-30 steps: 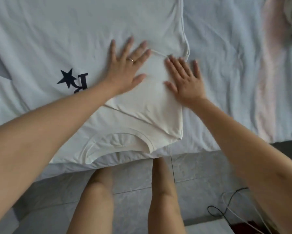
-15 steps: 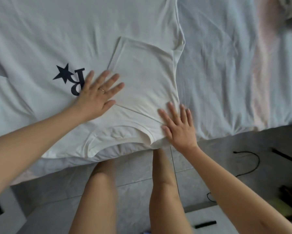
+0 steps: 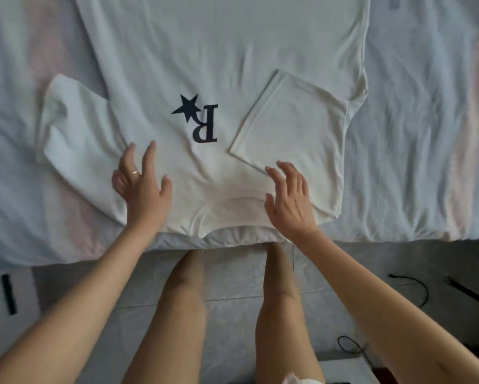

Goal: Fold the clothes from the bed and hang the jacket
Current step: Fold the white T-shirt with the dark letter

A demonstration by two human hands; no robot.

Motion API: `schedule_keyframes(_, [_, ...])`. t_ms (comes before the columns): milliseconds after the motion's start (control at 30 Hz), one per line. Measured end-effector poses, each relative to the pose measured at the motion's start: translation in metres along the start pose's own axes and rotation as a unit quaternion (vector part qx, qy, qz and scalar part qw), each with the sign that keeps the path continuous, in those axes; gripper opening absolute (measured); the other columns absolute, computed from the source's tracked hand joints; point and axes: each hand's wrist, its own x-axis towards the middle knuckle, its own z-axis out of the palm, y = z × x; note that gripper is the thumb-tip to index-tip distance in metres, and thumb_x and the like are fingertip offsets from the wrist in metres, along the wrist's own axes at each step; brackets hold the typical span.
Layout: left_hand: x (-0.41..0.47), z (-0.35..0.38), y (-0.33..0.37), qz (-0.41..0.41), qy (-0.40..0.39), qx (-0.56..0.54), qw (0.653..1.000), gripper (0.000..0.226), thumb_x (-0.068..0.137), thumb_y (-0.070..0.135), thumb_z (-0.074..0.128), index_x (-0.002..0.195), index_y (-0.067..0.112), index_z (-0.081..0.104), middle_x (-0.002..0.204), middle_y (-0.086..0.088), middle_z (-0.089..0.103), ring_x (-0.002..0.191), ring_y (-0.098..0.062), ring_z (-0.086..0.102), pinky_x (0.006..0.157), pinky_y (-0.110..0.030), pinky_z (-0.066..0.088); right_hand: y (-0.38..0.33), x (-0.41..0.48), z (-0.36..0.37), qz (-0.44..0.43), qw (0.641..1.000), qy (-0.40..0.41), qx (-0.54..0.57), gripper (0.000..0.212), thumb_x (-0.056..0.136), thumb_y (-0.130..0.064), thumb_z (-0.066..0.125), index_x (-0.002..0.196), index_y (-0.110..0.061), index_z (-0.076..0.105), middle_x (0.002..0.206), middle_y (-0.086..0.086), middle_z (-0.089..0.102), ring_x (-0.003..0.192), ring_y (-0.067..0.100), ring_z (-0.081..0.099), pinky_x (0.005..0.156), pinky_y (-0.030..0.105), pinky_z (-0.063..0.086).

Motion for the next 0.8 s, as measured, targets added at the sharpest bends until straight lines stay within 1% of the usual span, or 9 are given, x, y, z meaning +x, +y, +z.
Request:
schedule_keyframes(100, [0.013, -0.026, -0.035, -0.246, 0.110, -0.057, 0.961, 0.071, 0.084, 0.034, 0.060, 0.143, 0.008, 0.031, 0.152, -0.020, 0.016, 0.140, -0.036, 0.017, 0.110, -0.042, 0.017, -0.043, 0.036, 0.014, -0.032, 0.999, -0.011, 0.013, 0.063, 0.071, -0.001, 0.062, 0.130, -0.005, 0.040, 0.124, 0.019, 0.050, 0.115, 0.029, 0.043, 0.097, 0.037, 0.033])
schedule_keyframes(200, [0.046, -0.046, -0.083, -0.378, 0.108, -0.163, 0.905, 0.083, 0.083, 0.038, 0.068, 0.144, 0.000, 0.027, 0.150, -0.020, 0.025, 0.139, -0.033, 0.025, 0.106, -0.036, 0.027, -0.100, 0.072, 0.034, -0.054, 0.997, -0.029, 0.041, 0.061, 0.069, 0.001, 0.061, 0.128, -0.002, 0.047, 0.121, 0.017, 0.055, 0.112, 0.028, 0.050, 0.096, 0.033, 0.033])
schedule_keyframes(300, [0.075, -0.055, -0.119, -0.383, 0.065, -0.272, 0.880, 0.075, 0.071, 0.035, 0.081, 0.127, -0.003, 0.047, 0.128, -0.018, 0.054, 0.118, -0.028, 0.053, 0.094, -0.030, 0.044, -0.154, 0.105, 0.048, -0.080, 0.992, -0.053, 0.078, 0.059, 0.071, 0.003, 0.056, 0.130, -0.001, 0.048, 0.120, 0.014, 0.055, 0.104, 0.029, 0.056, 0.091, 0.032, 0.040])
schedule_keyframes(400, [0.087, -0.066, -0.128, -0.374, 0.014, -0.400, 0.837, 0.044, 0.066, 0.017, 0.085, 0.097, 0.009, 0.054, 0.100, -0.006, 0.064, 0.084, -0.016, 0.063, 0.065, -0.018, 0.051, -0.200, 0.123, 0.060, -0.090, 0.985, -0.088, 0.121, 0.059, 0.075, 0.002, 0.050, 0.134, -0.002, 0.044, 0.121, 0.014, 0.052, 0.103, 0.030, 0.058, 0.087, 0.041, 0.049])
schedule_keyframes(433, [0.088, -0.067, -0.128, -0.383, -0.009, -0.431, 0.817, 0.040, 0.062, 0.015, 0.085, 0.092, 0.010, 0.059, 0.095, -0.007, 0.066, 0.079, -0.018, 0.064, 0.065, -0.021, 0.053, -0.209, 0.125, 0.063, -0.077, 0.983, -0.094, 0.140, 0.059, 0.077, 0.001, 0.048, 0.136, -0.003, 0.042, 0.122, 0.014, 0.051, 0.101, 0.031, 0.059, 0.083, 0.043, 0.050])
schedule_keyframes(533, [0.086, -0.071, -0.131, -0.419, -0.039, -0.540, 0.729, 0.053, 0.044, 0.022, 0.077, 0.094, 0.008, 0.069, 0.094, -0.014, 0.070, 0.078, -0.026, 0.068, 0.067, -0.034, 0.054, -0.233, 0.128, 0.070, 0.001, 0.971, -0.115, 0.208, 0.057, 0.084, -0.001, 0.046, 0.140, -0.008, 0.036, 0.126, 0.011, 0.046, 0.093, 0.029, 0.060, 0.069, 0.041, 0.050])
schedule_keyframes(667, [0.068, -0.086, -0.123, -0.405, 0.016, -0.626, 0.666, 0.029, 0.053, 0.016, 0.061, 0.082, 0.011, 0.065, 0.070, -0.004, 0.065, 0.059, -0.018, 0.061, 0.054, -0.021, 0.045, -0.238, 0.132, 0.069, 0.083, 0.949, -0.128, 0.275, 0.058, 0.088, -0.004, 0.045, 0.143, -0.014, 0.031, 0.129, 0.004, 0.046, 0.099, 0.013, 0.054, 0.075, 0.025, 0.044])
schedule_keyframes(700, [0.062, -0.089, -0.124, -0.398, 0.041, -0.641, 0.655, 0.028, 0.054, 0.014, 0.059, 0.082, 0.009, 0.064, 0.068, -0.003, 0.064, 0.058, -0.018, 0.060, 0.053, -0.021, 0.045, -0.236, 0.134, 0.071, 0.107, 0.940, -0.138, 0.294, 0.059, 0.088, -0.005, 0.045, 0.144, -0.016, 0.031, 0.126, 0.003, 0.047, 0.096, 0.011, 0.054, 0.077, 0.026, 0.044])
schedule_keyframes(800, [0.044, -0.093, -0.144, -0.403, 0.083, -0.654, 0.634, 0.029, 0.058, 0.010, 0.058, 0.086, 0.005, 0.062, 0.070, -0.006, 0.061, 0.063, -0.021, 0.059, 0.058, -0.025, 0.045, -0.234, 0.144, 0.076, 0.181, 0.914, -0.172, 0.321, 0.064, 0.081, -0.015, 0.047, 0.142, -0.029, 0.033, 0.115, -0.005, 0.050, 0.095, 0.014, 0.054, 0.092, 0.042, 0.047])
